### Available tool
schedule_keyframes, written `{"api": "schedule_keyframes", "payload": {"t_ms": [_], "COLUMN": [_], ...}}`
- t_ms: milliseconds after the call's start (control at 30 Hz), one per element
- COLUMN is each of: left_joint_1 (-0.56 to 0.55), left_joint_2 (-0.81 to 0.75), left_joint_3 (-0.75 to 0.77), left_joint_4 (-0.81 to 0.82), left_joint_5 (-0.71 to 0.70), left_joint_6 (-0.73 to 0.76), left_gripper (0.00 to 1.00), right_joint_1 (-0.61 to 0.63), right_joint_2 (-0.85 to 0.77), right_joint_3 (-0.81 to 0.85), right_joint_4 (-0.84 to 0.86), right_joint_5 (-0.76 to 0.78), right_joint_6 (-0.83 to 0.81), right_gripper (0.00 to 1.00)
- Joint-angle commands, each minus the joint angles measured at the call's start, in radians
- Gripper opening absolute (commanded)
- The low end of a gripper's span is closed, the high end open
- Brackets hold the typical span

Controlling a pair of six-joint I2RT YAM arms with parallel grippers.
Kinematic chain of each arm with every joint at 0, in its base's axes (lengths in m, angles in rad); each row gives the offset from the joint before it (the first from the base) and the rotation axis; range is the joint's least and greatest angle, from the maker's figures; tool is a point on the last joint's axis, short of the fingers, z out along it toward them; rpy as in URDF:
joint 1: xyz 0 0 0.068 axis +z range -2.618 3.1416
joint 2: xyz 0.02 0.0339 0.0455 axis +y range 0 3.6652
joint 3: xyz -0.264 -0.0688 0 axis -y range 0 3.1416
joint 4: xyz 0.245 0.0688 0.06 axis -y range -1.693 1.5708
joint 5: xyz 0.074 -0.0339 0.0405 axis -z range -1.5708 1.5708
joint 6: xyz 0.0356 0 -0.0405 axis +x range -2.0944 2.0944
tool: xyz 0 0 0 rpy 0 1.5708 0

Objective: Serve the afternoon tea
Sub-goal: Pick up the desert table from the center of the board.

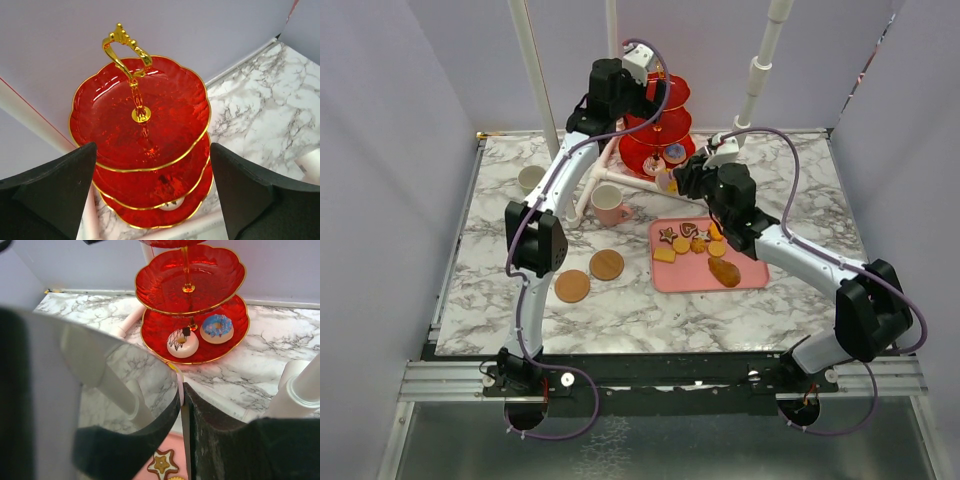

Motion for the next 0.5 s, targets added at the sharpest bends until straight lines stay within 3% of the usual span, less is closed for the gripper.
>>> {"api": "schedule_keyframes", "payload": {"t_ms": [0,167,467], "left_joint_1": [0.035,0.072,0.091], "left_joint_2": [0.07,0.143,0.185], "left_joint_3": [0.062,0.075,0.038], "left_joint_4": [0.178,0.261,0.425], "left_joint_5": [0.095,0.251,0.357], "left_joint_6": [-0.078,-0.191,-0.211], "left_gripper": [0.92,0.83,0.9], "right_joint_1": [0.0,0.0,0.0], "right_joint_2": [-0.039,-0.058,-0.079], "right_joint_3": [-0.011,-0.013,-0.014], "right_joint_4": [0.007,-0.006,-0.032], "right_joint_5": [0.0,0.0,-0.004], "right_joint_6": [0.019,0.026,0.053], "right_gripper": [0.36,0.36,0.36]}}
